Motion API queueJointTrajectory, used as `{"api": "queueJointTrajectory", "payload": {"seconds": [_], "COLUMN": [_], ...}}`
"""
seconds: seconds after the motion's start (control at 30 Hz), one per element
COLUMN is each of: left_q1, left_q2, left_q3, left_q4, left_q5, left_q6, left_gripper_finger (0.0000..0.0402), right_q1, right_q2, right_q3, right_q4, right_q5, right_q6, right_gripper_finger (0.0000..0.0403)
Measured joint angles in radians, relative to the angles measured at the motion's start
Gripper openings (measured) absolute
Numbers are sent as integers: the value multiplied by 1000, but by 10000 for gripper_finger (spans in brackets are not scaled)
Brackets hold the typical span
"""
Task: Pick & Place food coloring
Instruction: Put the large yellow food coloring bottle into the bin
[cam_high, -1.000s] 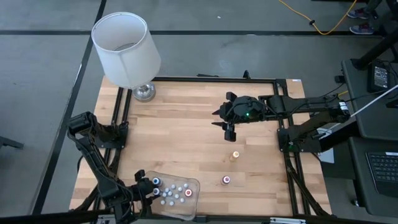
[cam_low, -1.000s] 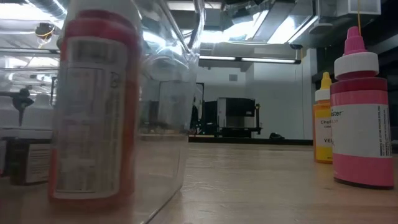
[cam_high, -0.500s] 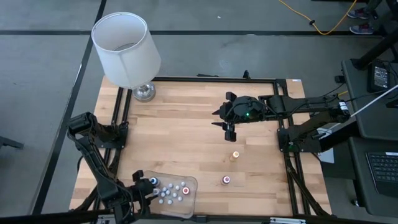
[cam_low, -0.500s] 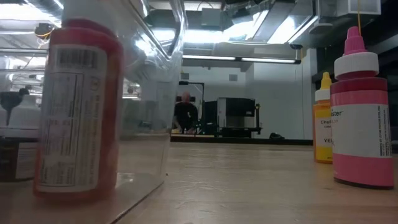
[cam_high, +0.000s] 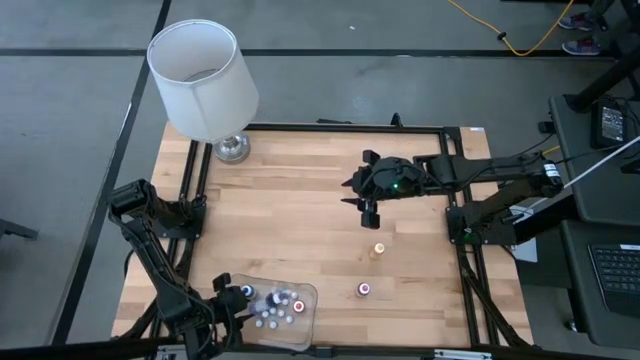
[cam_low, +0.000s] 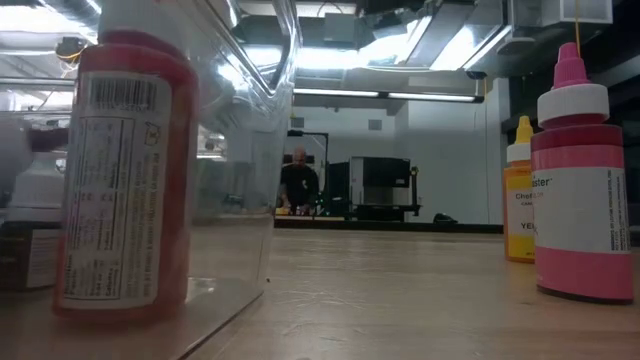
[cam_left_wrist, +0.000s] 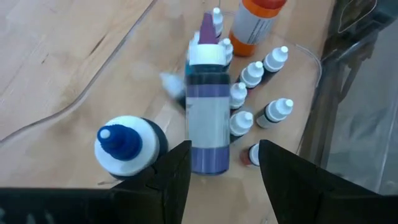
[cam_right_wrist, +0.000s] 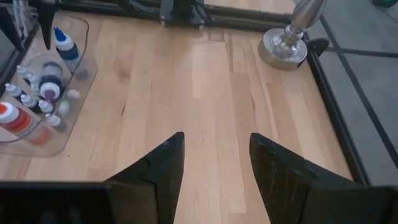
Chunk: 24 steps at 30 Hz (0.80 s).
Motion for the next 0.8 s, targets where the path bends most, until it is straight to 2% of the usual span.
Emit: {"api": "queueJointTrajectory", "payload": {"seconds": [0.23, 0.53, 0.63, 0.8], "left_q1": [0, 4, 6, 15], "left_q2": [0, -2, -9, -29], "left_q3": [0, 4, 37, 163], "left_q4": [2, -1, -14, -210], "left_q5": [-7, -31, -32, -52], "left_q6": [-5, -4, 70, 184], "left_gripper_finger": [180, 180, 180, 180], "right_q1": [12, 39, 40, 84], "right_q2": [1, 1, 1, 1], "right_q3": [-56, -62, -62, -62], "right_q4": [-4, 15, 18, -19], "right_q5": [-7, 0, 0, 6], "right_q6": [27, -3, -4, -29], "right_gripper_finger": [182, 182, 182, 181]}}
